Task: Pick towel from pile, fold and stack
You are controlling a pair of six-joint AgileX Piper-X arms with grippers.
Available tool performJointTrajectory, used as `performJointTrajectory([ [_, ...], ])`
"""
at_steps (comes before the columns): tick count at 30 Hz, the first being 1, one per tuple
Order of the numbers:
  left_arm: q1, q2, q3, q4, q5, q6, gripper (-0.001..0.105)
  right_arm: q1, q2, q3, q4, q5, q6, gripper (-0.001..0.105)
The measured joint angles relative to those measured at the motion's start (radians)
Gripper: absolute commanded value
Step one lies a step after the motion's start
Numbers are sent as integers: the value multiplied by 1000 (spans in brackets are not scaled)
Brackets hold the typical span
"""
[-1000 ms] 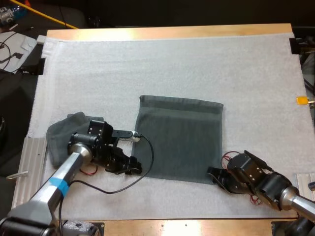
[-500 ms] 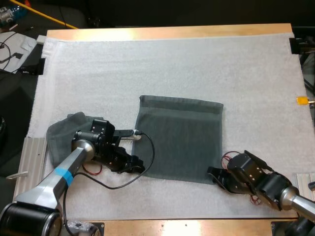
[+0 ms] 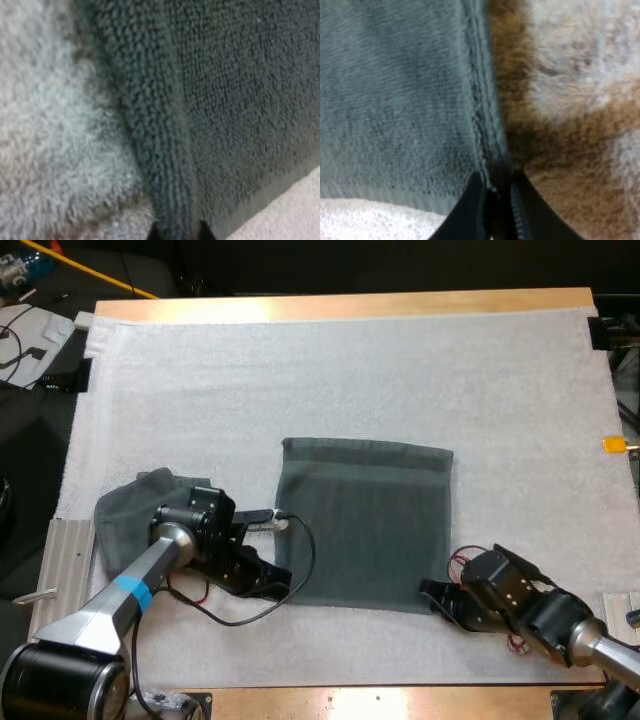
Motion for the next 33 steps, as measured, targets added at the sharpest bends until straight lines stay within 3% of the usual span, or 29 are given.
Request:
performJointTrajectory([
  [6, 0, -11, 0, 39, 13, 29, 0, 0, 0, -21, 25, -4, -39, 0],
  [13, -19, -155, 0, 162, 13, 68, 0, 0, -43, -147, 232, -2, -167, 0],
  [17, -95, -251, 0, 247, -1, 77, 0, 9, -86, -217, 378, -1, -244, 0],
  [23, -206, -359, 1, 341, -29, 77, 0, 96, -164, -246, 562, -10, -279, 0],
  [29, -225, -391, 1, 335, -29, 63, 0, 129, -199, -248, 570, -11, -254, 0],
  [33, -211, -311, 1, 242, 34, 28, 0, 113, -176, -246, 475, 3, -202, 0],
])
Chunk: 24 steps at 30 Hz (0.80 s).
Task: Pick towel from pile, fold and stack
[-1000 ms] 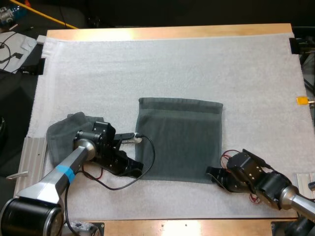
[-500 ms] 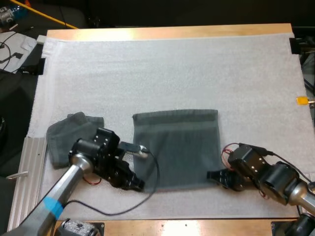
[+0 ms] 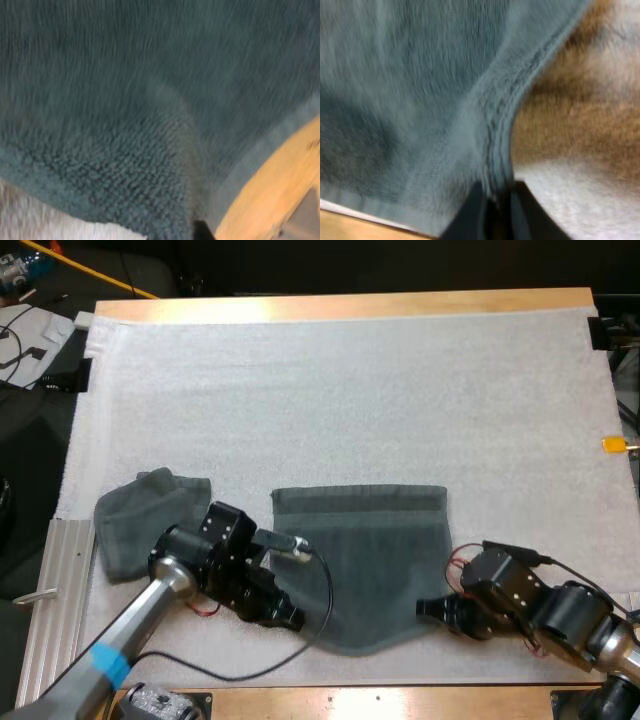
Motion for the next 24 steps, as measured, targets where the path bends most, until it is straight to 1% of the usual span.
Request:
performJointTrajectory([
  [2, 24, 38, 0, -45, 39, -29, 0, -24, 21, 0, -46, 3, 20, 0],
  [3, 42, 63, 0, -76, 70, -47, 0, -47, 37, -1, -78, 2, 28, 0],
  [7, 115, 127, 0, -166, 153, -112, 0, -131, 97, -2, -169, -13, 53, 0],
  [11, 187, 190, -3, -257, 232, -177, 0, -227, 177, -2, -280, -63, 83, 0],
  [17, 253, 255, -26, -340, 274, -236, 0, -310, 265, -2, -404, -115, 128, 0],
  [18, 279, 278, -37, -377, 285, -260, 0, -333, 298, -2, -451, -122, 151, 0],
  [21, 278, 282, -37, -385, 289, -272, 0, -341, 300, -2, -454, -122, 161, 0],
  [24, 273, 308, -35, -432, 310, -307, 0, -364, 310, -2, -476, -125, 198, 0],
])
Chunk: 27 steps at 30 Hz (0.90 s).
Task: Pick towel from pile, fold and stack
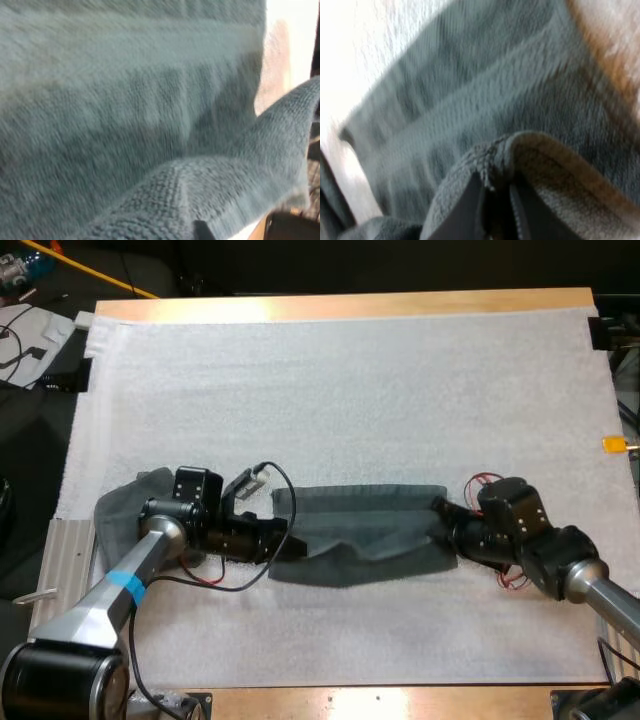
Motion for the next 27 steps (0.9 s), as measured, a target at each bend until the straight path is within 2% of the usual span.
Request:
performJointTrajectory([
  [11, 46, 35, -6, -194, 0, -150, 0, -101, 79, 0, -111, 0, 99, 0],
  [22, 77, 41, -6, -237, -58, -169, 1, -111, 114, 0, -195, 15, 136, 0],
  [25, 77, 41, -6, -246, -55, -169, 11, -111, 120, 0, -201, -12, 133, 2],
  [27, 77, 41, -6, -254, -55, -169, 25, -111, 122, 0, -211, -25, 130, 13],
])
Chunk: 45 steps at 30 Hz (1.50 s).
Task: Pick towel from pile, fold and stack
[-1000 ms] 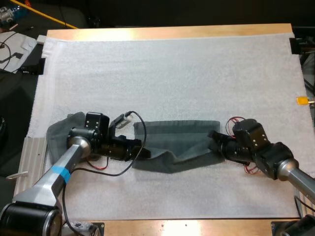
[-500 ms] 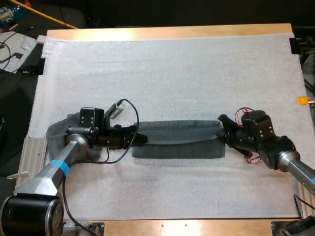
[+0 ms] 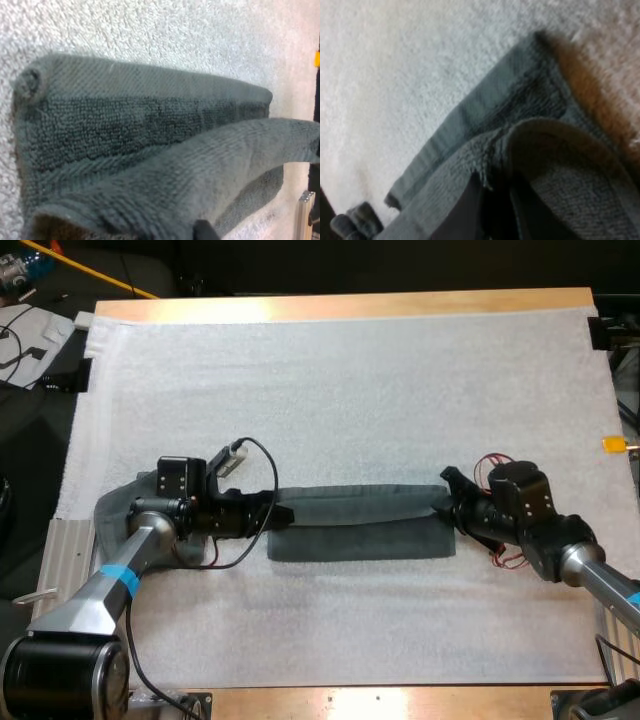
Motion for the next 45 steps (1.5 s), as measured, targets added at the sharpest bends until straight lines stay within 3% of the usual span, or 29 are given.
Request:
performJointTrajectory([
  [4, 0, 0, 0, -11, 0, -2, 50, 0, 11, 0, -43, -7, 2, 48],
  [7, 0, 0, 0, -32, 8, -8, 55, -3, 19, 0, -87, -10, 7, 58],
  [19, 0, 0, 0, -216, 95, -120, 56, -8, 22, 0, -300, -5, 10, 57],
  [25, 0, -10, -48, -205, 163, -130, 57, -8, -6, -3, -315, -89, -119, 58],
  [36, 0, -245, -54, -116, 155, -122, 57, -10, -211, -110, -5, 1, -487, 57],
  [42, 0, -384, -54, 52, 35, -14, 57, -11, -290, -194, 194, 65, -634, 57],
  [43, 0, -447, -55, 138, -36, 57, 57, -12, -316, -224, 276, 83, -677, 57],
  [45, 0, -446, -57, 144, -43, 62, 57, -12, -320, -226, 287, 88, -683, 57],
])
